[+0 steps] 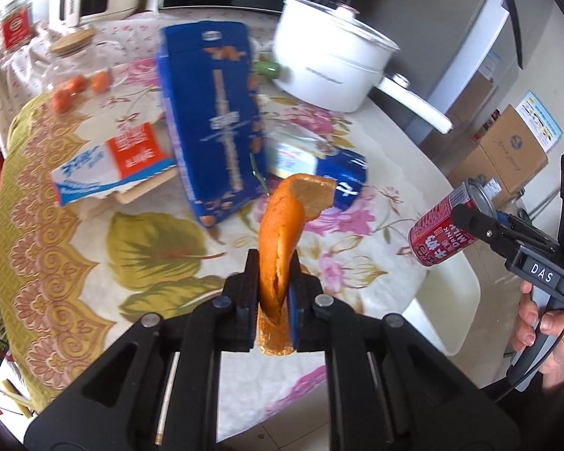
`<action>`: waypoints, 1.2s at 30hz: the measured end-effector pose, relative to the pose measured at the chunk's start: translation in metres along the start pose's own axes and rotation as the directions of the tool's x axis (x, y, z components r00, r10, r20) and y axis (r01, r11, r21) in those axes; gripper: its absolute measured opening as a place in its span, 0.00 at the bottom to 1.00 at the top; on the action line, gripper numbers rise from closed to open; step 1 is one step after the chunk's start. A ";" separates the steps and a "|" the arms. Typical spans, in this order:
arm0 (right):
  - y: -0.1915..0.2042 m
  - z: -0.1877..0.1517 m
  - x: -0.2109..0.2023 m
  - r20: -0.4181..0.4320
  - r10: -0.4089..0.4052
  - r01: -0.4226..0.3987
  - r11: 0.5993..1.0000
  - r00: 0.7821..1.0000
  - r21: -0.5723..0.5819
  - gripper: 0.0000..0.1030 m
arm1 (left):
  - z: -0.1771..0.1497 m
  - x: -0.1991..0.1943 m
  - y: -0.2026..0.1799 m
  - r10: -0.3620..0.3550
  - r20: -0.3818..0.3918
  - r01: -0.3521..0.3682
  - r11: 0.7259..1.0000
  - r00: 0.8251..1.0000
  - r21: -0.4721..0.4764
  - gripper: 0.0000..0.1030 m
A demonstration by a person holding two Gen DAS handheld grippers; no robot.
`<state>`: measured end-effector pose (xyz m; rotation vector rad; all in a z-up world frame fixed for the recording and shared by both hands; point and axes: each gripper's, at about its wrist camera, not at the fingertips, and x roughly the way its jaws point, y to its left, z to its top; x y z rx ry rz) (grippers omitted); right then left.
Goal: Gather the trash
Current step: 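Carry the peel and can to the white bin and release both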
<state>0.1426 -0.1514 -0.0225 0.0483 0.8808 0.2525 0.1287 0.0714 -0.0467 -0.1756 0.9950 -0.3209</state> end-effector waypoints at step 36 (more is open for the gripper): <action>-0.230 -0.109 -0.078 -0.121 -0.256 0.280 0.917 0.959 0.285 0.55 | -0.036 0.100 -0.230 -0.133 -0.197 0.201 0.900 0.971 0.385 0.13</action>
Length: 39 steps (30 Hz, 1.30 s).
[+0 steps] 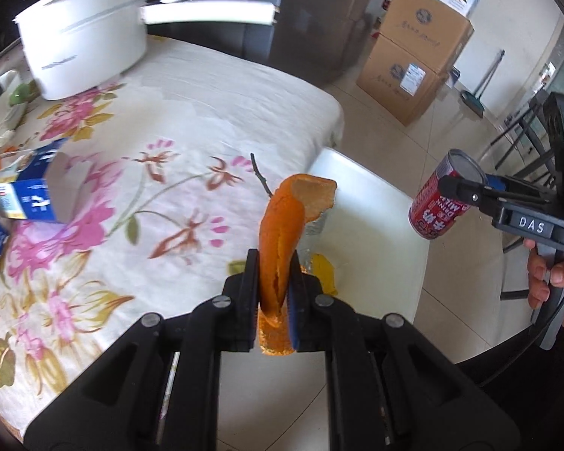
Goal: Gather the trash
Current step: 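Carry the peel and can to the white bin and release both, then move the left tool back over the table toward the blue biscuit box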
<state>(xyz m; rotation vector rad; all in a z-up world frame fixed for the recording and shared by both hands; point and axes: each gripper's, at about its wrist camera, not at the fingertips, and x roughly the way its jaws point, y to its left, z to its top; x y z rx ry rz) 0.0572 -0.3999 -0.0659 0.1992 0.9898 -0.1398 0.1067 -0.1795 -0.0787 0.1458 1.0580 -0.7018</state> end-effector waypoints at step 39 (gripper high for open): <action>0.005 0.005 0.018 -0.054 -0.018 0.020 0.999 0.998 0.037 0.73 | -0.017 -0.044 0.073 0.178 0.036 -0.169 0.970 0.983 -0.178 0.93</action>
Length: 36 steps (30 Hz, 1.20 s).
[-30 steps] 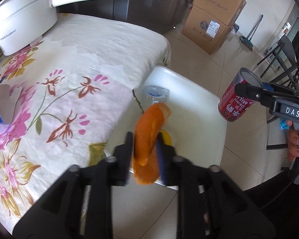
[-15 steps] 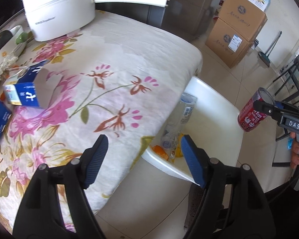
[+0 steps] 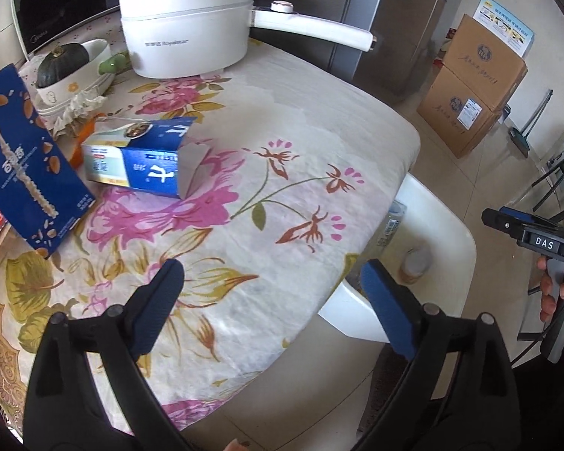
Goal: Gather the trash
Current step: 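Move the left tool back over the table toward the blue biscuit box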
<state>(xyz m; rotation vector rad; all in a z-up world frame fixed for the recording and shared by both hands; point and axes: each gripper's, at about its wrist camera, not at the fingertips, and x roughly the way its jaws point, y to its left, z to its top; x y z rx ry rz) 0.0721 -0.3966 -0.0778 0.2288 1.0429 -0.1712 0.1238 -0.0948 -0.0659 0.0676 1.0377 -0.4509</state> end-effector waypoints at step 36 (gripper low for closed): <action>0.202 0.013 0.001 0.032 0.110 -0.096 0.953 0.993 -0.288 0.91 | -0.056 -0.075 0.202 0.207 0.063 -0.169 0.912 0.976 -0.373 0.99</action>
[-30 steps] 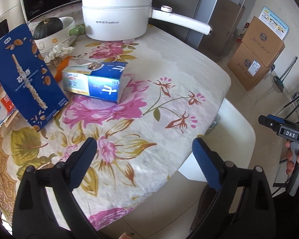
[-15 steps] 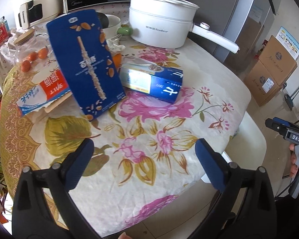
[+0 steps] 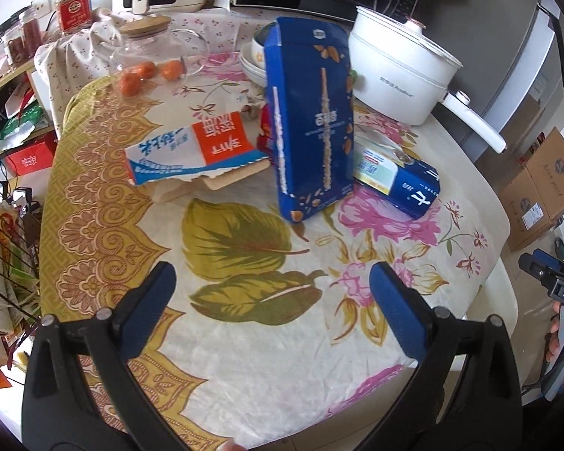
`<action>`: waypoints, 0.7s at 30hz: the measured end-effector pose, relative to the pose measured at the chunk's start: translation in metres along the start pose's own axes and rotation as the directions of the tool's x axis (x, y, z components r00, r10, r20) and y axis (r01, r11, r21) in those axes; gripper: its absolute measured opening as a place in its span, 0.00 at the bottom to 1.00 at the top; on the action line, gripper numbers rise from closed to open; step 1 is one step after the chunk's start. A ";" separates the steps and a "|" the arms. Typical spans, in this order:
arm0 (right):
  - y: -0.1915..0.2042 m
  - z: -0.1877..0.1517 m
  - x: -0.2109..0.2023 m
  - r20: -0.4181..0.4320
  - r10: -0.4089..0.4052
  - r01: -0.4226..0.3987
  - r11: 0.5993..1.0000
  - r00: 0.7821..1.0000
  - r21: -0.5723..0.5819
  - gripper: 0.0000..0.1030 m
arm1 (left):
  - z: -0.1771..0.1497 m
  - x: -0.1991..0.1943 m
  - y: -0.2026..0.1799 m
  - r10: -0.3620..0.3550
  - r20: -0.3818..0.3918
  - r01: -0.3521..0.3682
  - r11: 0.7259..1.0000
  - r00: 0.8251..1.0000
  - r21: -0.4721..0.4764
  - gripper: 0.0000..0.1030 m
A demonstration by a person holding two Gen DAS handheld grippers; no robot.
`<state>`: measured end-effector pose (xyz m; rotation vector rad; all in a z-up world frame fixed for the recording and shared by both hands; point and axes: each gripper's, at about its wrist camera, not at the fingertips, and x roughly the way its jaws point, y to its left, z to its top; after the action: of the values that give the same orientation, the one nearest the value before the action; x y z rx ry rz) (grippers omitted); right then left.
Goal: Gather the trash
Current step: 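Move the left tool back over the table toward the blue biscuit box, then grasp the blue biscuit box with the left tool and lift it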
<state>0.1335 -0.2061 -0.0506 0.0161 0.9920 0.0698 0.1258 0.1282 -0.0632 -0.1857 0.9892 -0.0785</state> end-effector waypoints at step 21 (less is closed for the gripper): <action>0.096 0.040 0.043 -0.037 0.099 -0.102 0.990 0.994 -0.093 0.92 | 0.011 0.006 0.066 0.012 0.032 -0.007 0.989 0.999 -0.150 0.99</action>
<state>0.1856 -0.1069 -0.0604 -0.0216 1.0190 0.2102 0.1374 0.1935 -0.0748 -0.3194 0.9634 0.0082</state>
